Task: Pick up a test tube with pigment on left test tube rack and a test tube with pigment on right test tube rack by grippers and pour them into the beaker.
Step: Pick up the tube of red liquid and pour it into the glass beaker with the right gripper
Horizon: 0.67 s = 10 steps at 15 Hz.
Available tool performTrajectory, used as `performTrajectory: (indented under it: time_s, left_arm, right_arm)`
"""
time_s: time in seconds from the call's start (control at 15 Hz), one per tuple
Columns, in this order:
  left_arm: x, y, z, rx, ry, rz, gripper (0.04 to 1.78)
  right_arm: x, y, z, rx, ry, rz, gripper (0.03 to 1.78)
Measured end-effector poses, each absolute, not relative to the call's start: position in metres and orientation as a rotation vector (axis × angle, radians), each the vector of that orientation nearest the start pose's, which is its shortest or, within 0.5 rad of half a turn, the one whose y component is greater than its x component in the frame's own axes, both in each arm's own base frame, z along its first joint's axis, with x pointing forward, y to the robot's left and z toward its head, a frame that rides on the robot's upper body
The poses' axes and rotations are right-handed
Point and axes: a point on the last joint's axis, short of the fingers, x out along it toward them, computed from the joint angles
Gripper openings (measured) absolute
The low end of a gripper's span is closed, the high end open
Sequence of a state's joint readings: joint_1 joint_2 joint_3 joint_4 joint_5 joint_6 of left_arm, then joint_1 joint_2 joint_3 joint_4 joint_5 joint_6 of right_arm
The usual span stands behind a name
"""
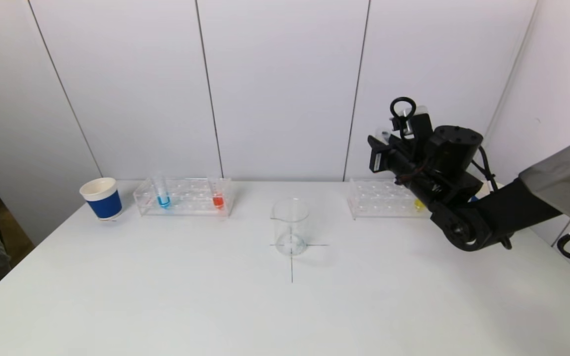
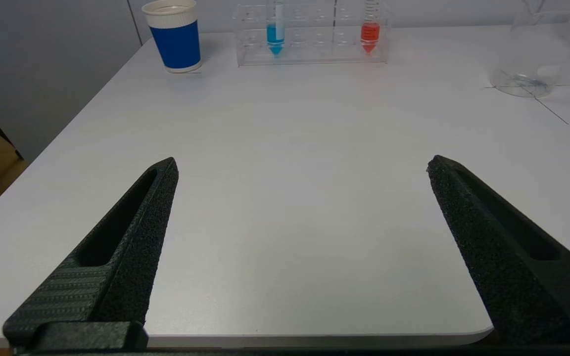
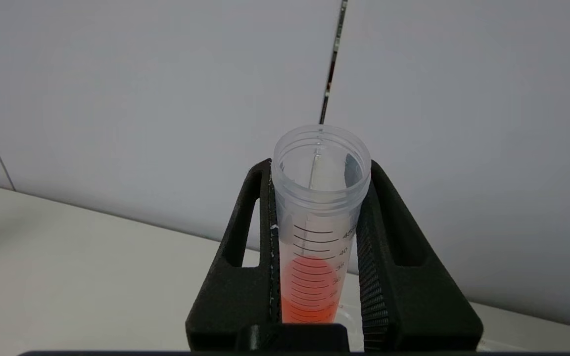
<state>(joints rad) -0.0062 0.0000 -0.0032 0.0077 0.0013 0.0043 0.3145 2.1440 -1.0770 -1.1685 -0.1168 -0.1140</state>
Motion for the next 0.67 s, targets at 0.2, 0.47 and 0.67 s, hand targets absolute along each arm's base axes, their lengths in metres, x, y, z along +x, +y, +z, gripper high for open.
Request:
performTrajectory:
  time_s: [0.2, 0.47, 0.67]
  left_arm:
    - [-0.023, 0.0, 0.076, 0.004, 0.004, -0.005, 1.76]
    - [-0.023, 0.0, 0.076, 0.005, 0.004, -0.005, 1.76]
    - [-0.023, 0.0, 0.076, 0.005, 0.004, -0.004, 1.76]
  right_arm:
    - [0.389, 0.129, 0.161, -0.198, -0.162, 0.206, 0.49]
    - [0.381, 0.135, 0.172, -0.351, -0.216, 0.242, 0.49]
    - [0.375, 0.148, 0.175, -0.433, -0.239, 0.283, 0.49]
